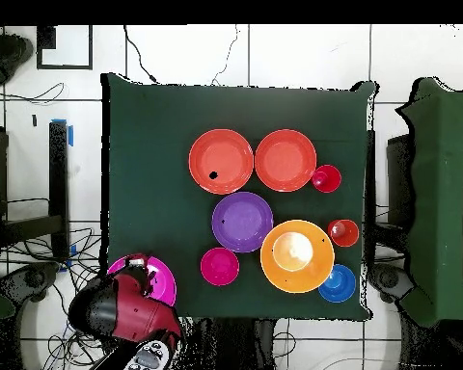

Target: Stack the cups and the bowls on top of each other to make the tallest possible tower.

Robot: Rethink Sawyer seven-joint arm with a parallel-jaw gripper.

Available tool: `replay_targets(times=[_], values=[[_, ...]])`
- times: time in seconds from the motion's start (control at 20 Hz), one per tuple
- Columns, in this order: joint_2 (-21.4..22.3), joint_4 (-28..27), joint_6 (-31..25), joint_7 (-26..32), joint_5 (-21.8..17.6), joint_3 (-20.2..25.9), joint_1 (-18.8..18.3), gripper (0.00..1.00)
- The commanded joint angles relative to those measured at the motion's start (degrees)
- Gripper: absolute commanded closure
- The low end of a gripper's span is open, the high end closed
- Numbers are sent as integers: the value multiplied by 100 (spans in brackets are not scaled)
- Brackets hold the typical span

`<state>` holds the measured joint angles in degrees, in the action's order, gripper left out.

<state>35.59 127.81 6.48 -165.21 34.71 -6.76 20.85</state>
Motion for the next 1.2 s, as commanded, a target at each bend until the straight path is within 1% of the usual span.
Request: replay_targets(times=[0.05,0.55,0.9,1.0,1.2], values=[[-469,-333,117,-1119,312,553,-102,0],[-483,-566,15,-1055,512,436,44,0],[-597,-731,2,-1002,665,372,117,0],[-420,-733,-452,-909,878,47,436,0],[-101,-751,-1320,-901,980,-575,962,0]])
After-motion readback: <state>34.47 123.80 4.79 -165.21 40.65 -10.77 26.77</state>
